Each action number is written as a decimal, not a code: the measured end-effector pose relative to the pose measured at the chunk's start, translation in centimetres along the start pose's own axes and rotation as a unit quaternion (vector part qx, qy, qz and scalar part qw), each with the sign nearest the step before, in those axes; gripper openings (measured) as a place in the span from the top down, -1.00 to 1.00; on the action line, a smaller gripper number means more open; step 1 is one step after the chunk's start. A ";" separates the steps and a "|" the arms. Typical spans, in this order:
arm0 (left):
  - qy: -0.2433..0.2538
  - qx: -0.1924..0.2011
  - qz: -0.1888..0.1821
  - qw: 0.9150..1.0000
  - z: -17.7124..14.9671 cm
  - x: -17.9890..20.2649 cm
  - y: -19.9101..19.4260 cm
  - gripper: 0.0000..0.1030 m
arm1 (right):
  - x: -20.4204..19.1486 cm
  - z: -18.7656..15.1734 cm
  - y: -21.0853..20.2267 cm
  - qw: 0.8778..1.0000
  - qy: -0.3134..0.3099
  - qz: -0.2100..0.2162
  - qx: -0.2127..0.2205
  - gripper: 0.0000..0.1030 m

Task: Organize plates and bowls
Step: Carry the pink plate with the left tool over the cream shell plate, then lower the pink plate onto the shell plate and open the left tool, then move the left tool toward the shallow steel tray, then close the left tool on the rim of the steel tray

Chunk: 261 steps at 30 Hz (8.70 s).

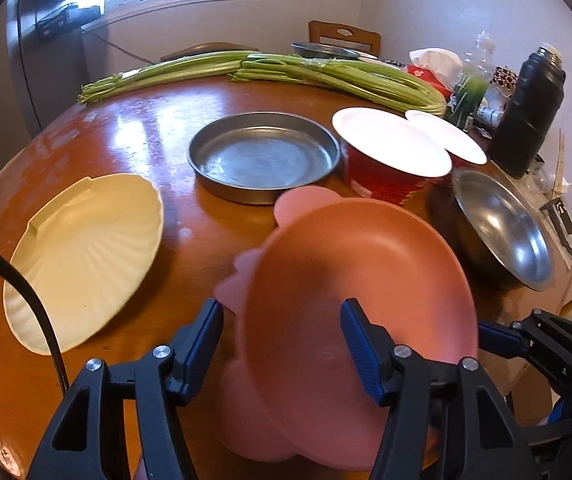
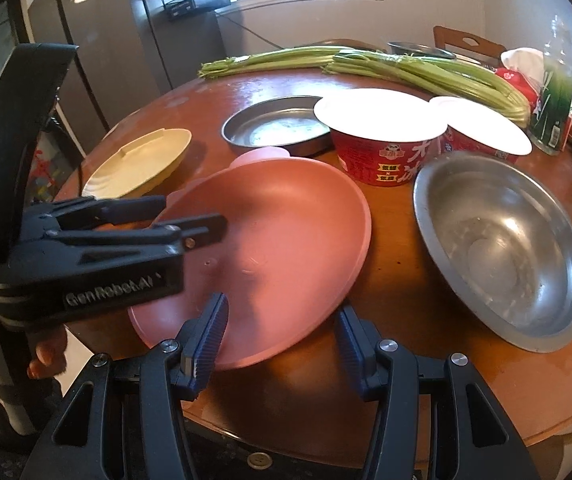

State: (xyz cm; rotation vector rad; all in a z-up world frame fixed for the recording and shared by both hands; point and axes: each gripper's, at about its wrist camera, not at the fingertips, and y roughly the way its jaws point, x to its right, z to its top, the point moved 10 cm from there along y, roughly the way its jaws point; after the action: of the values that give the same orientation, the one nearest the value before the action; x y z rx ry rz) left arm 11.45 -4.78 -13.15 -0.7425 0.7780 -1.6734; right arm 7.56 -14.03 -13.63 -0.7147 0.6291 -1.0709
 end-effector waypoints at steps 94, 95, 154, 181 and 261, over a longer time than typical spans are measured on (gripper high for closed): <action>-0.104 0.068 0.104 0.987 0.4 -14.9 -8.5 -0.13 | -13.7 8.4 1.5 0.982 -0.157 0.107 0.026 -0.11; -0.108 0.065 0.105 0.986 0.5 -15.4 -8.2 -0.12 | -14.0 8.8 1.9 0.981 -0.159 0.108 0.025 -0.11; -0.156 0.060 0.130 0.977 1.2 -19.3 -6.6 -0.10 | -11.9 15.1 7.9 0.984 -0.153 0.074 0.057 -0.10; -0.047 0.065 0.080 0.994 9.2 -7.8 -4.9 -0.11 | -3.0 11.6 0.3 0.996 -0.016 0.049 0.068 -0.17; -0.039 0.000 0.064 0.997 -1.1 -4.7 -2.7 -0.11 | -0.1 4.1 1.3 0.999 -0.038 -0.005 0.021 0.41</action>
State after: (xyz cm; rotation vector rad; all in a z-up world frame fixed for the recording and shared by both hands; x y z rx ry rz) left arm 10.01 0.47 -12.01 -0.7385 0.7553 -1.5209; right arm 11.36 -12.68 -12.10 -0.7194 0.5373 -1.0587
